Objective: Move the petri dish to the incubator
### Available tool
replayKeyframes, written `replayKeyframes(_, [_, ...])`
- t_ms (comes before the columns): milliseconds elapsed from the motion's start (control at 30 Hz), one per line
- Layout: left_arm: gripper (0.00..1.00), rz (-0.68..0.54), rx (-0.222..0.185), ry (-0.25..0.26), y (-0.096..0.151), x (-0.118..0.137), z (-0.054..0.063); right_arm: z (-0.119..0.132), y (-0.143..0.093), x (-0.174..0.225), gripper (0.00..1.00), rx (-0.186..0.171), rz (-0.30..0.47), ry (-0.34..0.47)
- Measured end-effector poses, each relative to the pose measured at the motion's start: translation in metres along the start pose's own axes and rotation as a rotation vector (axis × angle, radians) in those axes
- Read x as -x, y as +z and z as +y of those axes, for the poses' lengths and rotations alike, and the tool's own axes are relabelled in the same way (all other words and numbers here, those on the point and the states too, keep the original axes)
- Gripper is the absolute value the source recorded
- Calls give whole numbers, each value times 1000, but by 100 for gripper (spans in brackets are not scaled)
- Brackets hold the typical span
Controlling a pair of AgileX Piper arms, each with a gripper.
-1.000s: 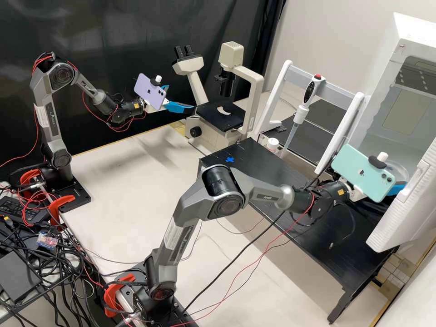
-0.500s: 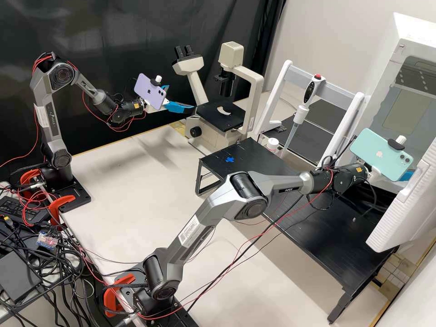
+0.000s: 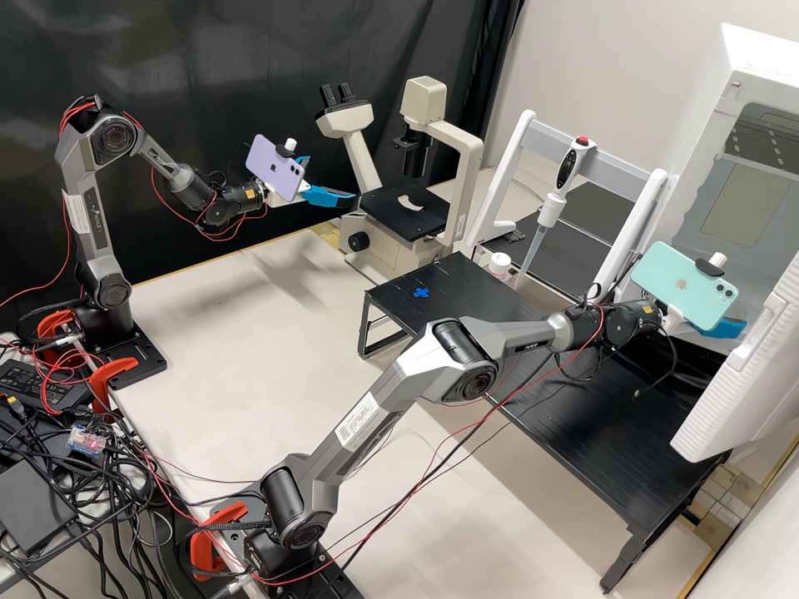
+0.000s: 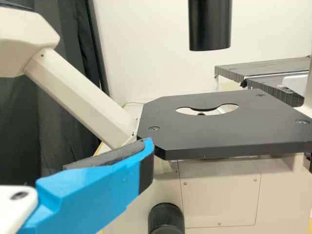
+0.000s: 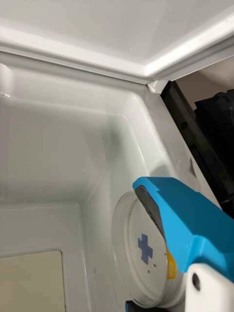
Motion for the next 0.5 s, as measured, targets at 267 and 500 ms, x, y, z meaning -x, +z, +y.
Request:
replayKeyframes(267, [100, 0, 0, 0, 0, 0, 0, -3, 4, -3, 100, -18, -12, 2])
replayKeyframes(500, [100, 0, 0, 0, 0, 0, 0, -5, 8, -2, 100, -19, -29, -1])
